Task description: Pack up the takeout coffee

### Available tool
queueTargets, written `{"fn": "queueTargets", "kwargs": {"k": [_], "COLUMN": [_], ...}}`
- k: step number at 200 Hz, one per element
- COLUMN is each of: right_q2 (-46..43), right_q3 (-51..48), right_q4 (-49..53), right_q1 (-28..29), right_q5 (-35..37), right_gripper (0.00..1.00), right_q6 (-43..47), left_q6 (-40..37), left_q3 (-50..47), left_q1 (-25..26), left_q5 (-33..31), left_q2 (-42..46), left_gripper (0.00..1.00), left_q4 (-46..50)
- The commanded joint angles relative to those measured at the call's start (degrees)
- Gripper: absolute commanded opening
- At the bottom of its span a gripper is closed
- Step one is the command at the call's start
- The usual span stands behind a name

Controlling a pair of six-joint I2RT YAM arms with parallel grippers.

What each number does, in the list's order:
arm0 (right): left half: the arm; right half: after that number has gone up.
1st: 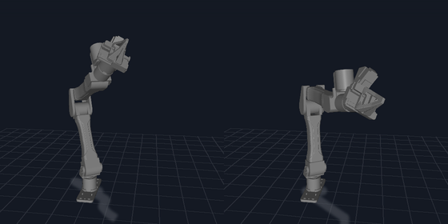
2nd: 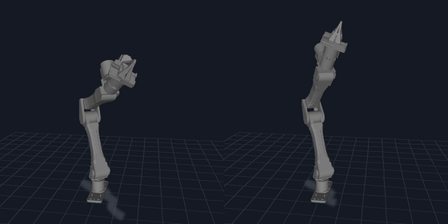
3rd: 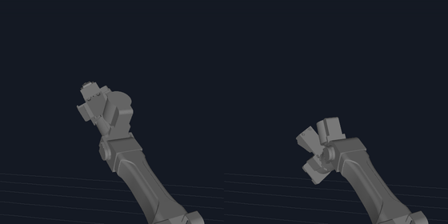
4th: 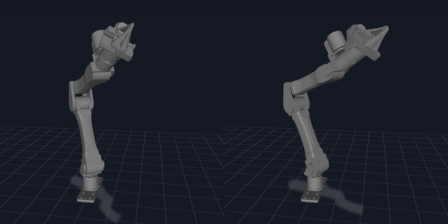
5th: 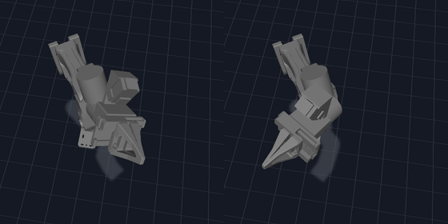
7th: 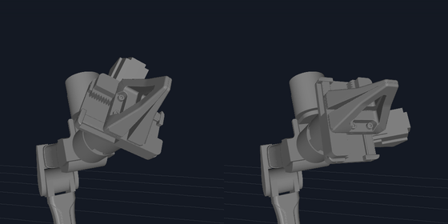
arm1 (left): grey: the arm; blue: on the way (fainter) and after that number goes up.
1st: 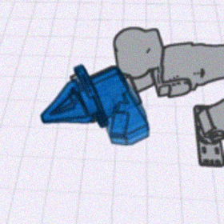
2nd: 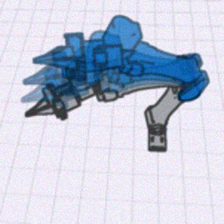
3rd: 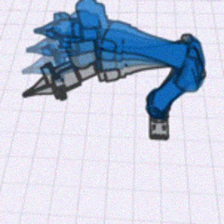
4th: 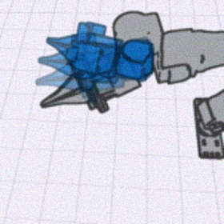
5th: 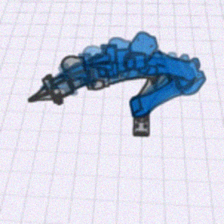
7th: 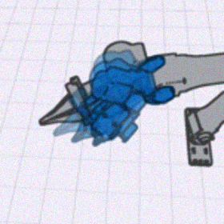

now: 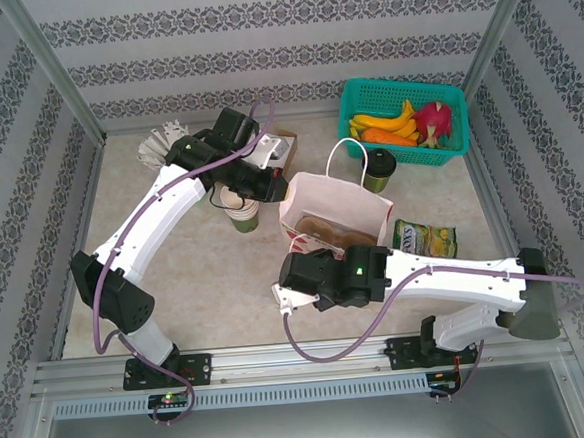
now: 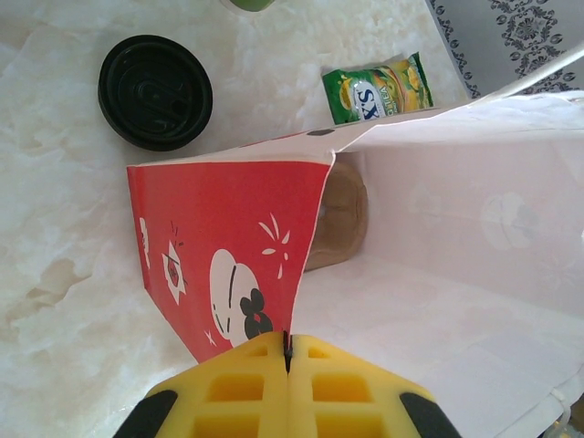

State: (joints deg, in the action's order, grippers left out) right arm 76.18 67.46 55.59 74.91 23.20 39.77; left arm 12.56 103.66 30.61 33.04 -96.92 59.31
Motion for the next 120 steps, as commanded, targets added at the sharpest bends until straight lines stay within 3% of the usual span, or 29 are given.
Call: {"fn": "queueTargets", "kwargs": {"k": [1, 55, 120], "right_q2": [1.1, 1.6, -7.4], "right_q3": [-3.7, -5.0, 2.0], "right_q4": [3.3, 1.4, -1.7], "right_q1": [0.7, 0.5, -1.1], "right_q5": [1.3, 4.2, -2.4], "right_gripper": [0.57, 0.58, 0.65], "right_q6": [3.5, 3.7, -3.9], "left_q6": [0.6, 0.6, 0.4], "left_q3": [1.6, 1.2, 1.0], "left_q1": [-0.7, -0.7, -0.8], "left_q5": [1.4, 1.9, 1.2], "left_q2": [-0.5, -0.5, -0.5], "left_gripper": [0.0, 0.0, 0.0], "left_q4": [1.7, 1.6, 1.7]}}
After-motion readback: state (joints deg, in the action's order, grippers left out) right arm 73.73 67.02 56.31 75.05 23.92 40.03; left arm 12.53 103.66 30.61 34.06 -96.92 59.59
